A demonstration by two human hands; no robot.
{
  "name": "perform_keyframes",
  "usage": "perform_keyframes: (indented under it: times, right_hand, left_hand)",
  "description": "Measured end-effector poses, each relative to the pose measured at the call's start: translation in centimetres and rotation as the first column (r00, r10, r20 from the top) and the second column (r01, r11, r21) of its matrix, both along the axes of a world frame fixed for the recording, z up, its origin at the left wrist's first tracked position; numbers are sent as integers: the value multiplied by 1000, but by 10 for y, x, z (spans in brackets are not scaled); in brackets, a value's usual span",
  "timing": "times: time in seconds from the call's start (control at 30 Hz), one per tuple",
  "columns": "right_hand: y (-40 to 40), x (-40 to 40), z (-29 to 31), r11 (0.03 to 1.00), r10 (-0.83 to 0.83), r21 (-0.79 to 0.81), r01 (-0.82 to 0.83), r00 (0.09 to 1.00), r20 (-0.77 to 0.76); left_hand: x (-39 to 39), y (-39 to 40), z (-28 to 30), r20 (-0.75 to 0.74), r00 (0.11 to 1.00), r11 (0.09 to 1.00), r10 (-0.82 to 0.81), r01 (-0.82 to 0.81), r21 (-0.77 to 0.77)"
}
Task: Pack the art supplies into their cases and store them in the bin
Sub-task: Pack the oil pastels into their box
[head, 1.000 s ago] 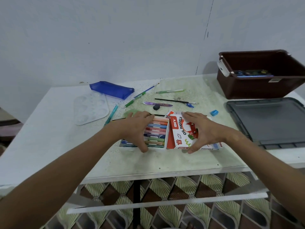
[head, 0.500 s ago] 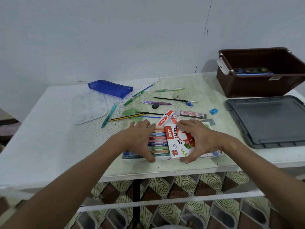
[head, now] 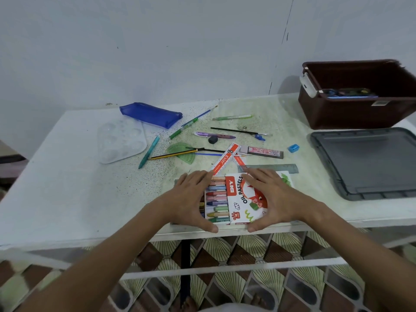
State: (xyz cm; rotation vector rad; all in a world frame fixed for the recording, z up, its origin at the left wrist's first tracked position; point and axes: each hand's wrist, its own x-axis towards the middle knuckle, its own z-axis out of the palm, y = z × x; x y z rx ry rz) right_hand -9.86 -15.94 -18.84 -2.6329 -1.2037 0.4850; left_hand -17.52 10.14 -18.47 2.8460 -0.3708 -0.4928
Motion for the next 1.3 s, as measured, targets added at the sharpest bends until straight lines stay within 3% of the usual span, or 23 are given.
perform_keyframes:
  times: [0.23,0.67,0.83,0.9,1.0,1.13,1.3]
  right_hand:
    - [-10,0,-6,998,-59,1,59,996,64]
    - [-4,-1,-5,999,-33,6,33,997,75]
    - [-6,-3,-1,1000,-20,3,20,999,46]
    - [-6,-3,-4,999,-34,7,34,998,62]
    - [-5,-1,-8,999,-51,8,50,996,70]
    - [-1,3,-11,998,-67,17,66,994,88]
    - [1,2,-12,997,-71,16,70,989,131]
  left_hand:
    - [-12,14,-2,14,991,983,130,-127,-132]
    - [-2,-20,-2,17,994,978,110,-106,-179]
    - [-24,5,-1,-24,940,939,340,-341,-52]
    - [-31,2,2,-85,909,887,407,-416,-200]
    - [-27,-8,4,-132,907,840,399,-419,-343]
    - [-16,-15,4,-155,920,830,360,-392,-397]
    - [-10,-32,1,-123,969,859,215,-247,-449]
